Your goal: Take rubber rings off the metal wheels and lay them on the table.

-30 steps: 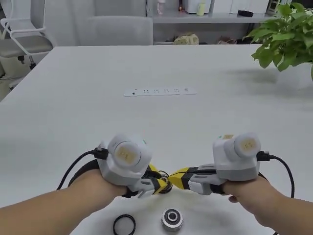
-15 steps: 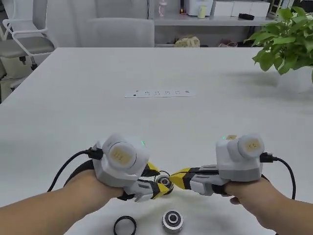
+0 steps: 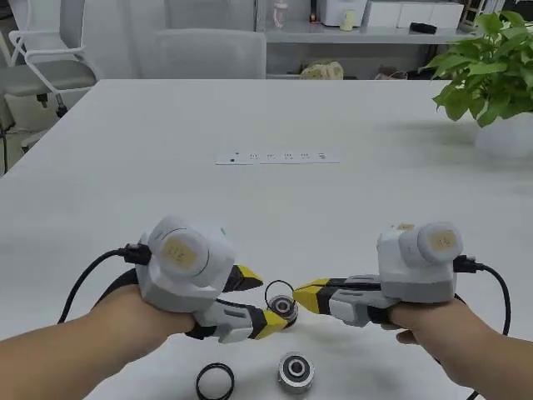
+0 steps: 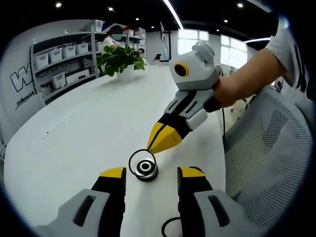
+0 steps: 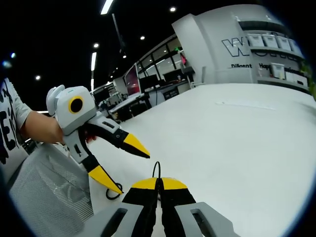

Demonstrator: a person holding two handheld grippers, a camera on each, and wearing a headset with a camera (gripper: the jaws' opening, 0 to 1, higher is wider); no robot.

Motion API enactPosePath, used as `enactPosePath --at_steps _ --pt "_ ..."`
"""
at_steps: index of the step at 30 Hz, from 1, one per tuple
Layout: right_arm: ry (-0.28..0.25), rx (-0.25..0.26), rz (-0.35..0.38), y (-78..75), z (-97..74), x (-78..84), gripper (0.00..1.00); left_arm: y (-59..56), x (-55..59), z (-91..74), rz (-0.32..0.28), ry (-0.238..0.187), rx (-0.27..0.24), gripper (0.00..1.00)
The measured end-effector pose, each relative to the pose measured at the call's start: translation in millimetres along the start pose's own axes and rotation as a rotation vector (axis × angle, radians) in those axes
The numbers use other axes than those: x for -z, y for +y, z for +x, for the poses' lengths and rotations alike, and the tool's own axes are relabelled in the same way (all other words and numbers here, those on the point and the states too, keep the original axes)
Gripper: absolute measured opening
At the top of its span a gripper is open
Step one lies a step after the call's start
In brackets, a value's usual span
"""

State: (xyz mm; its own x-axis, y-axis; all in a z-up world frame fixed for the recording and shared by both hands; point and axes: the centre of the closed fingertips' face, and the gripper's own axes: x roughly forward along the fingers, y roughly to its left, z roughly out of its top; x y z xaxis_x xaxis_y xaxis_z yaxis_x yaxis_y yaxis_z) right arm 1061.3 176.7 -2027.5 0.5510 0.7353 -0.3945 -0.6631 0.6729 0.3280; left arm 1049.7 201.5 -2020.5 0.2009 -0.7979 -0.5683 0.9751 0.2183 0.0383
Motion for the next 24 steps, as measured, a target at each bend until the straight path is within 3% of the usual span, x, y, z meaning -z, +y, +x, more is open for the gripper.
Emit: enactPosePath --at_steps 10,24 --pt "-0.020 -0.029 -0.001 11.1 0.5 -8.5 0.00 1.9 -2.9 -28.7 -0.035 -0.041 -0.017 0.46" --pt "-0.018 -0.065 -0.003 25.6 4.6 -12.9 0.00 -3.5 17.6 -64.5 -0.047 -0.039 -0.036 0.56"
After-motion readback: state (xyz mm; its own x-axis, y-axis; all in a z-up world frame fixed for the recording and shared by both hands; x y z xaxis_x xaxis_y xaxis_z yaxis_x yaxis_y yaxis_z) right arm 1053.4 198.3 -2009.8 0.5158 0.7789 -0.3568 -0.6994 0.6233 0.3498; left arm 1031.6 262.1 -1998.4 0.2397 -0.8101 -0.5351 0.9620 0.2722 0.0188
